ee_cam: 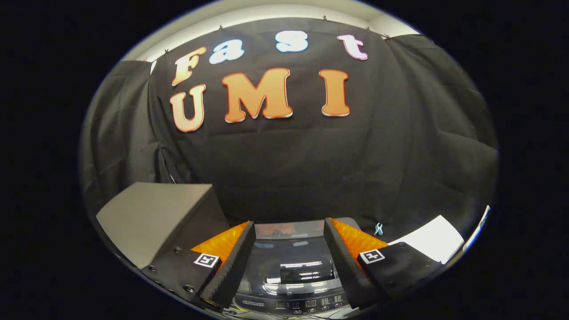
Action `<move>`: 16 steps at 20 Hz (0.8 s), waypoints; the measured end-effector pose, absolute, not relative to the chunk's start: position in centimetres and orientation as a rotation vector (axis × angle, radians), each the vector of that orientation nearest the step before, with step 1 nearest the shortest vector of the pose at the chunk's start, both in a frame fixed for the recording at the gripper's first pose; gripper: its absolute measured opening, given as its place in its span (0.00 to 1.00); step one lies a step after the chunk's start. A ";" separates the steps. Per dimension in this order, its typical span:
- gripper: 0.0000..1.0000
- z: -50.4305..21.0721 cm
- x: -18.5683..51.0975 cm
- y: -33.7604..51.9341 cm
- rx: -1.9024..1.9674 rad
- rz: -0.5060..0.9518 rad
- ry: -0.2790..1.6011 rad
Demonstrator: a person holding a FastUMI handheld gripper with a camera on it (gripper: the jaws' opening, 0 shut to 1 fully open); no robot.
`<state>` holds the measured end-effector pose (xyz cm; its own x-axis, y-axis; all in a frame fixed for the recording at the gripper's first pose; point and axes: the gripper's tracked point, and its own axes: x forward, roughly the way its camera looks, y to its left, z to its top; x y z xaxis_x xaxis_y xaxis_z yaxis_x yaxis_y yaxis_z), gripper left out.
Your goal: Put the clothes into the washing machine and then close the washing machine lid.
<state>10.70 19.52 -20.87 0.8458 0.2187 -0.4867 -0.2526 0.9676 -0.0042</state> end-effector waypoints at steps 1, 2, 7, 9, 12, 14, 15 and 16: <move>0.99 -19.0 10.2 19.8 -0.063 0.246 0.474; 0.99 -17.4 9.9 20.1 -0.056 0.240 0.440; 0.99 -10.2 7.0 19.9 -0.050 0.186 0.317; 0.98 -7.8 5.8 19.6 -0.052 0.159 0.280; 0.98 -4.9 4.1 18.9 -0.067 0.132 0.241; 0.98 -3.1 2.9 18.7 -0.069 0.129 0.219; 0.98 -2.3 2.6 18.7 -0.070 0.131 0.210; 0.98 -1.7 2.3 18.3 -0.071 0.127 0.201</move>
<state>2.32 18.27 -1.72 0.9718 0.1182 -0.2039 -0.1324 0.9895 -0.0576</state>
